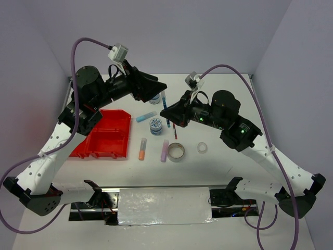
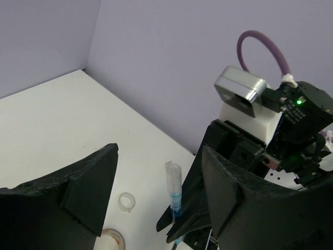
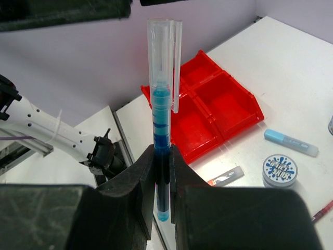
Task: Sort the stationery into containers
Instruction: Close the pen cap on the pen.
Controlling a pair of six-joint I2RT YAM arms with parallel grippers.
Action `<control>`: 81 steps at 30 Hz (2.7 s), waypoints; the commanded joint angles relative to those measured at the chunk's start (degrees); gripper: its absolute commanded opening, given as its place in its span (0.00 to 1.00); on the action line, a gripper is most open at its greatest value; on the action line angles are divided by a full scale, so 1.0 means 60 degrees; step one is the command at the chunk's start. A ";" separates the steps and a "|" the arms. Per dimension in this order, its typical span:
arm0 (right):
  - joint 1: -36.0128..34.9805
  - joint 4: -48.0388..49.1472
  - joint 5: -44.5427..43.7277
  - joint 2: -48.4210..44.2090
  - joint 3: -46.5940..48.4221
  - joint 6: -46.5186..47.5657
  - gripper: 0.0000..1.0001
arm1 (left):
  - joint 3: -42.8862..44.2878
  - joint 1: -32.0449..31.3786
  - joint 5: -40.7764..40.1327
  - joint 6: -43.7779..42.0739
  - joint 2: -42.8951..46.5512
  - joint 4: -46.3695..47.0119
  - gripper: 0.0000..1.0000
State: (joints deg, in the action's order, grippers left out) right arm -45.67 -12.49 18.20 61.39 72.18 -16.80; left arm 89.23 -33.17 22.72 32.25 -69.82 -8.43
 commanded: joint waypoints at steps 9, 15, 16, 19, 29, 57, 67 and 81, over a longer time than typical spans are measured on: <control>-0.0064 -0.0232 -0.0191 0.0096 0.0699 0.0192 0.00 | -0.0325 0.0035 0.0974 0.0601 -0.0067 0.1111 0.67; -0.0049 -0.0306 -0.0279 0.0125 0.0816 0.0222 0.00 | -0.0590 0.0035 0.1121 0.0660 0.0006 0.0966 0.52; -0.0064 -0.0320 -0.0264 0.0140 0.0831 0.0221 0.00 | -0.0561 0.0035 0.1135 0.0660 -0.0023 0.0921 0.46; -0.0078 -0.0335 -0.0176 0.0199 0.0846 0.0207 0.00 | -0.0414 0.0035 0.1193 0.0689 -0.0096 0.0804 0.23; -0.0006 0.0030 -0.0934 0.0535 0.1765 0.0602 0.00 | -0.0077 0.0020 0.2190 0.1464 -0.0886 0.0513 0.00; 0.2572 0.1862 0.0936 0.3685 0.8097 -0.0262 0.00 | -0.4545 -0.3012 0.1867 0.1993 -0.0697 0.0204 0.00; 0.2573 0.3618 0.3450 0.2063 0.4692 -0.0350 0.00 | -0.2907 -0.2544 0.1427 0.1598 -0.0989 -0.1156 0.00; 0.2617 0.2376 0.3443 0.1063 0.4535 0.1774 0.00 | -0.1116 -0.2177 0.2616 0.1101 -0.1986 -0.3751 0.00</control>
State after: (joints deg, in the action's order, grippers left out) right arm -30.81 -26.74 44.80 69.01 89.73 -11.33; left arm 89.10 -41.63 23.77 38.85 -76.99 -0.58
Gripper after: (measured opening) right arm 0.200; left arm 0.120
